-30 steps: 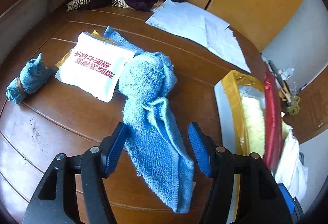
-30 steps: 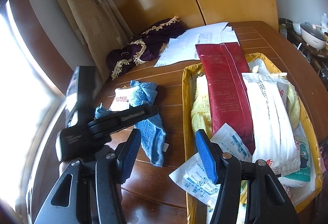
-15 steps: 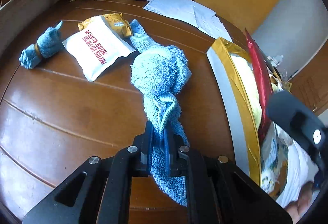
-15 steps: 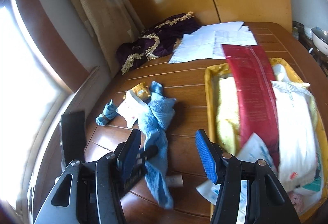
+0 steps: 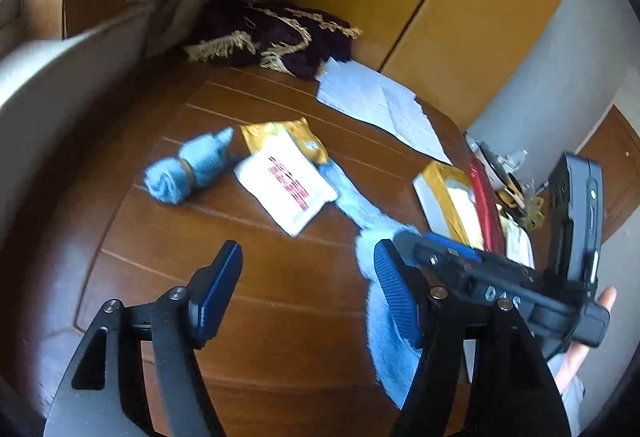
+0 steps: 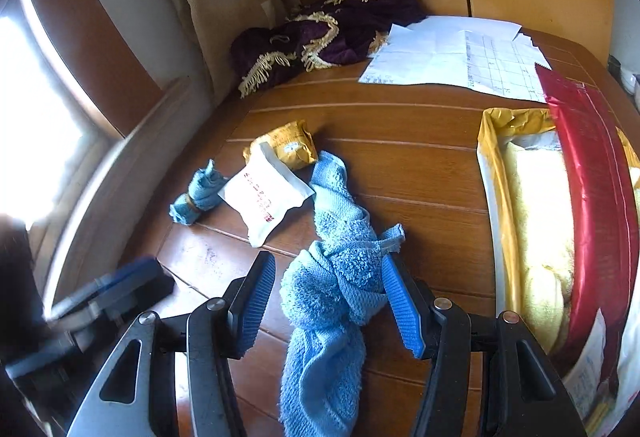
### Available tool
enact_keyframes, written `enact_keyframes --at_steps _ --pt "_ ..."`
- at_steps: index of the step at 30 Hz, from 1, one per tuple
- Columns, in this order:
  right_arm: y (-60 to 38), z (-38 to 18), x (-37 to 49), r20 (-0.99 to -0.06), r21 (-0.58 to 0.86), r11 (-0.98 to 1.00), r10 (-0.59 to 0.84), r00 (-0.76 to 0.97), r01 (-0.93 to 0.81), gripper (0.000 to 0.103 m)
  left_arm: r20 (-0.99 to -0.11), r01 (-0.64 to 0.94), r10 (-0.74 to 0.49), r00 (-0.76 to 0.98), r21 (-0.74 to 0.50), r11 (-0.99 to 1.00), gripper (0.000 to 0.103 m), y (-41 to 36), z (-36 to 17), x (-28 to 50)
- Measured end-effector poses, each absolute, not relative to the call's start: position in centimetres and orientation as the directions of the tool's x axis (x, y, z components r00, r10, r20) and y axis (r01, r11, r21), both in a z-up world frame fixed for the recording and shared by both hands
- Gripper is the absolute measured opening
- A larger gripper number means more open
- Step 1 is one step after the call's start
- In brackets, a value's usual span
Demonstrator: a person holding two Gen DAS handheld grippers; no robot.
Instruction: Organize soft objects
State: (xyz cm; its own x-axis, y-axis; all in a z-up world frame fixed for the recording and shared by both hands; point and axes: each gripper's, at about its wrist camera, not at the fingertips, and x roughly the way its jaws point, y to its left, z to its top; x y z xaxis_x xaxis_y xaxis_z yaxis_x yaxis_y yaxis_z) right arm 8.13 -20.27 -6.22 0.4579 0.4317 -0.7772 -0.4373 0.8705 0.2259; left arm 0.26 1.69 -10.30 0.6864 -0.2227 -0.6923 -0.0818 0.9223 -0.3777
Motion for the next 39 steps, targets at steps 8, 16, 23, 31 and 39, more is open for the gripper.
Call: enact_keyframes --at_steps 8,16,23,31,39 --pt "-18.7 -7.9 7.6 -0.812 0.120 0.892 0.341 0.474 -0.436 0.058 -0.702 -0.299 0.175 0.690 -0.056 0.953 0.068 5.2 -11.6 5.9" --pt "-17.7 -8.8 6.8 -0.818 0.053 0.896 0.291 0.495 -0.440 0.056 -0.774 -0.204 0.126 0.621 -0.004 0.979 0.065 5.8 -15.5 8.6" --pt "-18.6 -8.3 6.2 -0.807 0.103 0.896 0.330 0.490 -0.433 0.045 -0.789 -0.225 0.137 0.599 -0.001 0.974 0.042 5.2 -16.5 8.8" --pt "-20.3 -6.8 5.0 -0.770 0.160 0.892 0.381 0.511 -0.423 0.045 -0.788 -0.245 0.146 0.598 -0.007 0.969 0.032 4.9 -16.5 8.9" --pt "-22.6 -4.9 3.5 -0.705 0.228 0.872 0.455 0.544 -0.434 0.045 -0.797 -0.327 0.130 0.590 -0.088 0.941 0.022 5.0 -16.0 6.6"
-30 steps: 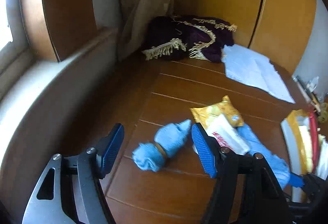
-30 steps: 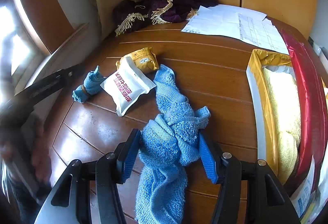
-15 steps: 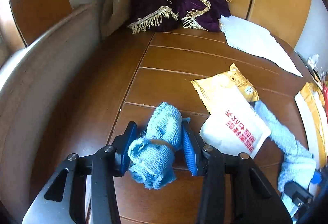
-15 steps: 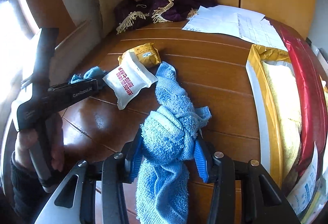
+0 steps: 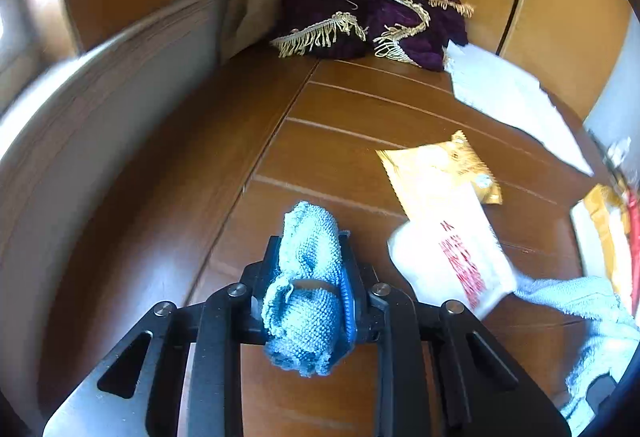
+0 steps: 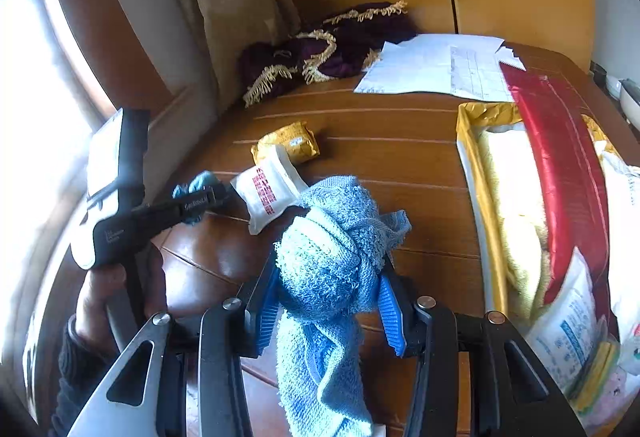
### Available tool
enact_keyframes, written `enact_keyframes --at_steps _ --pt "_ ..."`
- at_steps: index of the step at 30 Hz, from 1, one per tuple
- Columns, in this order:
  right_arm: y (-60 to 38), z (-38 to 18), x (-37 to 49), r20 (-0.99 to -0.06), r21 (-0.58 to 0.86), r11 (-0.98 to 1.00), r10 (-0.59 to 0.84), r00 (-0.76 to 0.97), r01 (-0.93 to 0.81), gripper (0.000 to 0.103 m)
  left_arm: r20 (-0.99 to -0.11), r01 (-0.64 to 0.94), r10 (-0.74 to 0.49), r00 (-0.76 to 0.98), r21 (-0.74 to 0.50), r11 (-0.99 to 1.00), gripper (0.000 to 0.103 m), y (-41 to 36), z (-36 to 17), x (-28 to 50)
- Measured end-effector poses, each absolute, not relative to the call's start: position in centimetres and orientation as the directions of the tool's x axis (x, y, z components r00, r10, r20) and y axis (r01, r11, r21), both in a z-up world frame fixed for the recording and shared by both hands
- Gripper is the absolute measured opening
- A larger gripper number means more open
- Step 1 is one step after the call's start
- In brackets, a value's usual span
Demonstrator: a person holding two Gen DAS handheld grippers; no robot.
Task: Organize soft objects
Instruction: 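Grasp the small rolled blue towel with the left gripper while the right holds the long towel, then carry both blue towels over the box with both grippers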
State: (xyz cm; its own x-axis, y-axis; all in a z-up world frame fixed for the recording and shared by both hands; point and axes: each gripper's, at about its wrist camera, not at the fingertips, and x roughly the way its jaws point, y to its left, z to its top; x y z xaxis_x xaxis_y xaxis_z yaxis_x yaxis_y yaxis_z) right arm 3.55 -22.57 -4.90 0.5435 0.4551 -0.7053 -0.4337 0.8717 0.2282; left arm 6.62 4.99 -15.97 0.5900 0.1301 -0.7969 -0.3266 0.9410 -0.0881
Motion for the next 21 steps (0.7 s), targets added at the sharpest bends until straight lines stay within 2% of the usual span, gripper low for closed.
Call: enact_keyframes --at_steps 6,12,16,21 --pt "-25.9 -2.5 1.9 -0.611 0.305 0.846 0.526 0.591 -0.438 0.045 -0.773 -0.339 0.035 0.634 -0.237 0.911 0.022 3.5 -14.2 2.2" --pt "-29.7 -0.1 -0.3 -0.525 0.345 0.832 0.554 0.646 -0.434 0.045 -0.707 -0.219 -0.184 0.683 -0.438 0.872 0.022 -1.6 -10.3 -1.6" --pt "-31.5 0.7 -1.0 -0.512 0.345 0.844 0.535 0.672 -0.410 0.045 -0.678 -0.122 -0.283 0.678 -0.484 0.866 0.022 -5.5 -7.9 -2.4" --pt "-33.7 1.0 -1.1 -0.504 0.351 0.857 0.512 0.696 -0.377 0.045 -0.667 -0.058 -0.325 0.671 -0.484 0.873 0.022 -8.9 -6.5 -2.0"
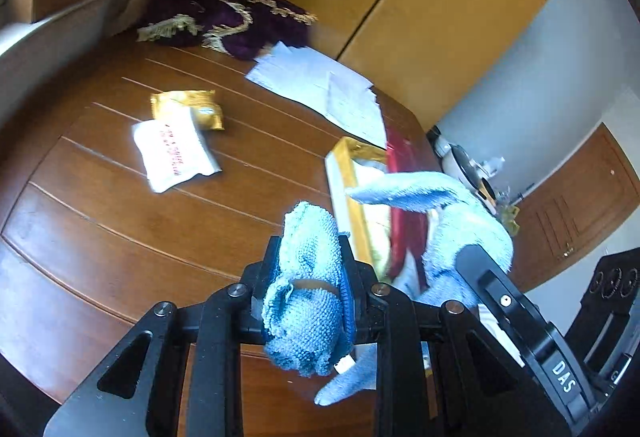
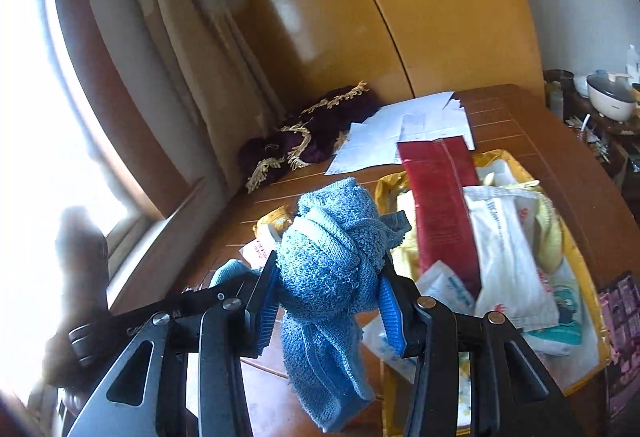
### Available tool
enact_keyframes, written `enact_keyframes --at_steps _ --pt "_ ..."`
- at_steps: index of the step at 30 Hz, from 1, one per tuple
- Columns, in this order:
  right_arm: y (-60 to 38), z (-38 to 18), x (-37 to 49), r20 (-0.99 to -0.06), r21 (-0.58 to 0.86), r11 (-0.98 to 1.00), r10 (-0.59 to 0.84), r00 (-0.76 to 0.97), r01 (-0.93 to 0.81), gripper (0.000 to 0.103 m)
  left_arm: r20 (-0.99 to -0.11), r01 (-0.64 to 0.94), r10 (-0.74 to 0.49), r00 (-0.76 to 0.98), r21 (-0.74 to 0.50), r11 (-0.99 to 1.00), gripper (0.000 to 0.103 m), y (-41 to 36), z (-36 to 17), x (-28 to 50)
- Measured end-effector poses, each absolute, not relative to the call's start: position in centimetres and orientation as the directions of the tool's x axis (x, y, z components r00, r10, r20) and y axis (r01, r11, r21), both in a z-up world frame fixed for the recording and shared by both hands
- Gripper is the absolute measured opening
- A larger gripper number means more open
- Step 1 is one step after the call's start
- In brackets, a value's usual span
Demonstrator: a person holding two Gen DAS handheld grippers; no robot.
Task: Organize soft objects
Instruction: 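Carry both blue towels over the box with both grippers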
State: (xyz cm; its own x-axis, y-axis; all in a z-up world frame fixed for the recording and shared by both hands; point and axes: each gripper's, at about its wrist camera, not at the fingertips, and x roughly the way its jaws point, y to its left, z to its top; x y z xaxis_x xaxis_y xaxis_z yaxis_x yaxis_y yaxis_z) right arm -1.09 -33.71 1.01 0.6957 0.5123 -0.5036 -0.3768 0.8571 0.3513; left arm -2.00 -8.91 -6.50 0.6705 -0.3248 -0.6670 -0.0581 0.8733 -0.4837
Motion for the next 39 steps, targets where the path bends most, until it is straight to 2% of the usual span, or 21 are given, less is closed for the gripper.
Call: enact_keyframes --at_steps 11,21,29,39 --pt "-37.4 0.6 0.4 -0.510 0.381 0.874 0.470 0.721 -0.300 0.045 -0.663 -0.015 -0.371 0.650 -0.500 0.866 0.022 -12.2 -6.3 -1.4" --pt "-39.5 1.5 0.2 -0.484 0.384 0.872 0.469 0.739 -0.302 0.045 -0.659 0.007 -0.401 0.637 -0.515 0.857 0.022 -13.4 -6.1 -0.9" --pt "-42.8 3.2 0.4 -0.470 0.339 0.905 0.398 0.788 -0.255 0.045 -0.656 0.030 -0.448 0.607 -0.545 0.838 0.022 -15.1 -6.1 0.7" --pt "-41.9 3.1 5.4 -0.532 0.274 0.932 0.353 0.770 -0.239 0.046 -0.684 0.065 -0.480 0.550 -0.537 0.841 0.022 -18.9 -8.0 3.6"
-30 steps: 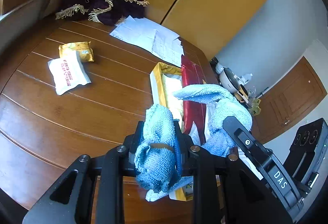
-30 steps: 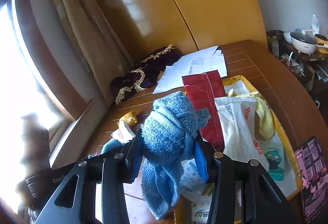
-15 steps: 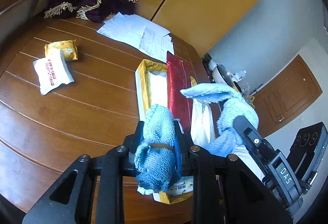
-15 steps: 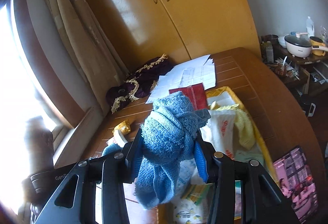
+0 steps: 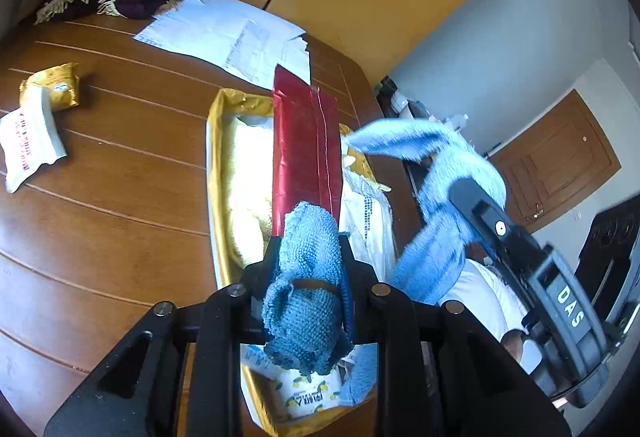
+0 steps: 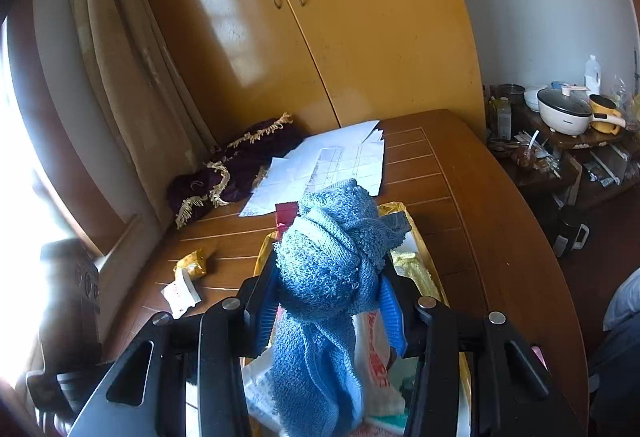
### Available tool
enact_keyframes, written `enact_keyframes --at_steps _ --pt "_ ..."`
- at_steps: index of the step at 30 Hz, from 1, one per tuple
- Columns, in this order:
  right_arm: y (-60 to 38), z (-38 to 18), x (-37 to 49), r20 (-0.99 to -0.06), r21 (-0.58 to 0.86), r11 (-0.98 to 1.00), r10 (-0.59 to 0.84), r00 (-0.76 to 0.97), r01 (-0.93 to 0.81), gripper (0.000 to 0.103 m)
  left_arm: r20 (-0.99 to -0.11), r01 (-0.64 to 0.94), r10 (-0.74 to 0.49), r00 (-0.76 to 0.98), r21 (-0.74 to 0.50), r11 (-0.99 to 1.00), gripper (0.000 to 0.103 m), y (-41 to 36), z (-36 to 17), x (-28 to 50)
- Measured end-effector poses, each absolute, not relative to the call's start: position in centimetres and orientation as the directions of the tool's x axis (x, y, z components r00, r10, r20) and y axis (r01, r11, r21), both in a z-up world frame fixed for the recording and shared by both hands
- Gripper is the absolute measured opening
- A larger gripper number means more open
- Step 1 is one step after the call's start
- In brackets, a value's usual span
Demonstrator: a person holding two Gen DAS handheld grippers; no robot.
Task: Organize soft objects
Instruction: 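Carry both blue towels over the box with both grippers, then lower both blue towels into the box and open both grippers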
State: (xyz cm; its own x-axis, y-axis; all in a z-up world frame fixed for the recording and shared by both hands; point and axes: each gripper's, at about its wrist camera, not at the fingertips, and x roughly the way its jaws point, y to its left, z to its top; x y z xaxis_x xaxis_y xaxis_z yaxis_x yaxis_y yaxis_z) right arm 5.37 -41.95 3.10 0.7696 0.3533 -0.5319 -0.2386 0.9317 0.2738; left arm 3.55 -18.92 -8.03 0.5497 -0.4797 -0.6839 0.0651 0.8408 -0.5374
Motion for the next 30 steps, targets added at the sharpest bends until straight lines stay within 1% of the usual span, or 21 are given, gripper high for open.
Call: enact_keyframes --at_steps 4,9,12,14,17,18,20,22,26,28,30 --pt "-40.2 2.6 7.9 -0.547 0.263 0.928 0.369 0.751 -0.264 0.046 -0.694 0.083 -0.479 0.537 -0.522 0.849 0.022 -19.7 -9.0 3.9" --pt "-37.7 0.3 10.8 -0.621 0.237 0.925 0.380 0.686 -0.298 0.046 -0.714 0.084 -0.455 0.532 -0.490 0.868 0.023 -20.1 -10.2 4.2" --pt "-36.5 -1.4 11.3 -0.667 0.178 0.941 0.331 0.668 -0.289 0.046 -0.718 0.089 -0.449 0.531 -0.480 0.873 0.023 -20.1 -10.5 4.4" --pt "-36.2 -2.1 11.6 -0.679 0.149 0.954 0.289 0.675 -0.259 0.047 -0.717 0.096 -0.444 0.538 -0.471 0.877 0.023 -20.1 -10.5 4.4" --pt "-36.7 -2.4 12.0 -0.682 0.182 0.952 0.303 0.665 -0.247 0.049 -0.717 0.104 -0.431 0.548 -0.453 0.886 0.024 -20.4 -10.7 4.5" --pt "-36.9 -2.2 12.0 -0.681 0.189 0.951 0.307 0.665 -0.245 0.051 -0.716 0.108 -0.428 0.552 -0.448 0.888 0.025 -20.5 -10.8 4.4" --pt "-37.3 -1.8 11.5 -0.669 0.198 0.950 0.310 0.675 -0.239 0.052 -0.712 0.113 -0.432 0.554 -0.449 0.886 0.030 -20.5 -10.8 4.2" --pt "-37.8 -1.6 11.0 -0.662 0.216 0.949 0.314 0.681 -0.228 0.054 -0.708 0.123 -0.442 0.552 -0.455 0.882 0.037 -20.5 -10.8 4.2" --pt "-39.4 -1.4 10.3 -0.645 0.304 0.932 0.353 0.677 -0.196 0.056 -0.694 0.140 -0.458 0.555 -0.465 0.874 0.047 -20.2 -10.6 3.9" --pt "-40.2 -1.3 9.6 -0.629 0.343 0.921 0.370 0.684 -0.182 0.056 -0.683 0.139 -0.461 0.567 -0.472 0.871 0.056 -20.0 -10.5 3.5" --pt "-40.6 -1.0 8.9 -0.614 0.370 0.912 0.382 0.691 -0.176 0.056 -0.672 0.140 -0.463 0.577 -0.478 0.867 0.059 -19.8 -10.4 3.1"
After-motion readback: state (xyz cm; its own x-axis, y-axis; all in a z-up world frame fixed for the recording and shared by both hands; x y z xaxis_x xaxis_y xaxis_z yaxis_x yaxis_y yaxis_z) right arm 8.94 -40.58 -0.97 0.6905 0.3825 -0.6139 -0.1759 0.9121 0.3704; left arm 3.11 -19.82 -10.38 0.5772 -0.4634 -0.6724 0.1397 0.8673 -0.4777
